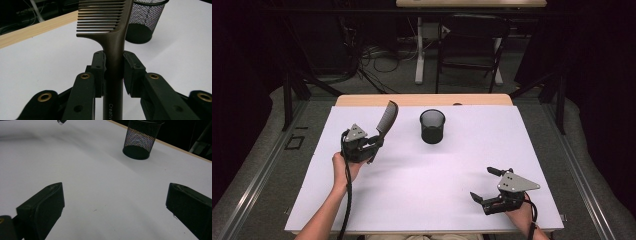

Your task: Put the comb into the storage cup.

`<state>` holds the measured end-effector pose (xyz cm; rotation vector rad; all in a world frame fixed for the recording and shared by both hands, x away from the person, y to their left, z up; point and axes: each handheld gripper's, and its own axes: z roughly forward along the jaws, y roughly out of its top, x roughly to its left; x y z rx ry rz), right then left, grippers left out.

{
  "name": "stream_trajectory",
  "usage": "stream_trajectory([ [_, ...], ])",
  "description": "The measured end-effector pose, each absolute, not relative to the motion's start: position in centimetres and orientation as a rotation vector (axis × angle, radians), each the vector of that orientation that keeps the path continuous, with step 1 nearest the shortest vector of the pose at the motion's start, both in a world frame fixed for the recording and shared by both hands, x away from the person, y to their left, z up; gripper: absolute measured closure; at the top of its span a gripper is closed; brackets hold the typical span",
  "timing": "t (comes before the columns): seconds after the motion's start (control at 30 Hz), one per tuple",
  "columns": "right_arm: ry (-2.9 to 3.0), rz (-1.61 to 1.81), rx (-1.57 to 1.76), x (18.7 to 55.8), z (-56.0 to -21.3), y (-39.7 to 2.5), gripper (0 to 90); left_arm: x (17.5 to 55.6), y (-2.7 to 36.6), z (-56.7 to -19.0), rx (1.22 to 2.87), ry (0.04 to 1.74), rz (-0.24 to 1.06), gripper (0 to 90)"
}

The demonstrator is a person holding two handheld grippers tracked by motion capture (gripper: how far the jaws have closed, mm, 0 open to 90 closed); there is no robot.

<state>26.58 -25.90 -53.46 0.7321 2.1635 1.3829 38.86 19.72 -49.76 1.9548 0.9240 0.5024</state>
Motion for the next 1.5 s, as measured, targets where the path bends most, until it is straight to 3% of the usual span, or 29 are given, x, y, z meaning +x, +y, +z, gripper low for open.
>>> stream_trajectory([
  [1.5,2.168,1.368,0.737,26.7,-53.5,-25.8,1.5,40.0,18.1,-49.4,1.854,0.913,0.507,72.6],
])
